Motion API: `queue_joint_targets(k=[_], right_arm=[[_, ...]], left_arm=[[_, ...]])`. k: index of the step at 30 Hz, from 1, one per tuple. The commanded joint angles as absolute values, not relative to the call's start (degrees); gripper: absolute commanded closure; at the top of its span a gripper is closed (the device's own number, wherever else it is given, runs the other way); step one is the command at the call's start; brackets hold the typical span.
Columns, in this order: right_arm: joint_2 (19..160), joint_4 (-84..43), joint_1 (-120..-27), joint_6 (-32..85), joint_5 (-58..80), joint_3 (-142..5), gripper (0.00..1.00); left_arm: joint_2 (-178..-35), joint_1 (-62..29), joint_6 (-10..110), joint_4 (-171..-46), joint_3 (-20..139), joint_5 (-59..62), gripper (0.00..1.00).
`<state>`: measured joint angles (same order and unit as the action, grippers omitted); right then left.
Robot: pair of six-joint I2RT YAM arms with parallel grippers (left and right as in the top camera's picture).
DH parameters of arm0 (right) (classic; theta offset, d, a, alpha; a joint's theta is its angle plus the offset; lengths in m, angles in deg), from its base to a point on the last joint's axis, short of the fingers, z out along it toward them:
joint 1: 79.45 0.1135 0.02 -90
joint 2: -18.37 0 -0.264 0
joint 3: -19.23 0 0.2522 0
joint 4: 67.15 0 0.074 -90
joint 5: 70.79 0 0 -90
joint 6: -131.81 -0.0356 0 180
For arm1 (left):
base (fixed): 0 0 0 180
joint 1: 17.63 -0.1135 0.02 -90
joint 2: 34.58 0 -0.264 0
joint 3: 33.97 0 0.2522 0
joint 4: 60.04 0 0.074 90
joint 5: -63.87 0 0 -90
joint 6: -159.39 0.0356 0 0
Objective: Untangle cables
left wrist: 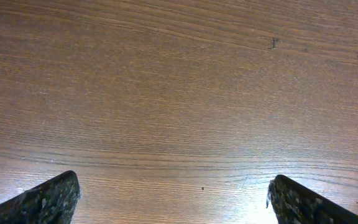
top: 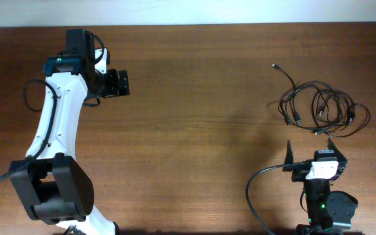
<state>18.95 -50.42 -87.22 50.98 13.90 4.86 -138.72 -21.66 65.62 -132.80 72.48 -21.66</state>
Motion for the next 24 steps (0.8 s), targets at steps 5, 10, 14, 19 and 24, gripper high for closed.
queue_joint_targets(k=[5, 10, 14, 19, 24], right_arm=[[18.6, -50.05, -86.96, 35.07, 30.34, 5.15, 0.02], [18.62, -49.18, -87.0, 35.07, 23.7, 5.15, 0.02], [18.6, -48.87, -85.12, 35.11, 21.14, 5.15, 0.02], [18.6, -48.87, -83.26, 35.33, 20.72, 5.15, 0.02], [18.6, -48.87, -83.26, 35.33, 20.7, 5.15, 0.02]], left_arm=[[-138.61, -21.7, 65.1, -132.84, 72.67, -21.45, 0.01], [-138.61, -21.7, 65.08, -132.84, 72.67, -21.47, 0.01], [-138.61, -21.7, 65.08, -132.84, 72.67, -21.47, 0.01], [-138.61, -21.7, 65.08, -132.84, 72.67, -21.47, 0.01], [-138.61, -21.7, 65.08, -132.84, 72.67, -21.47, 0.01]])
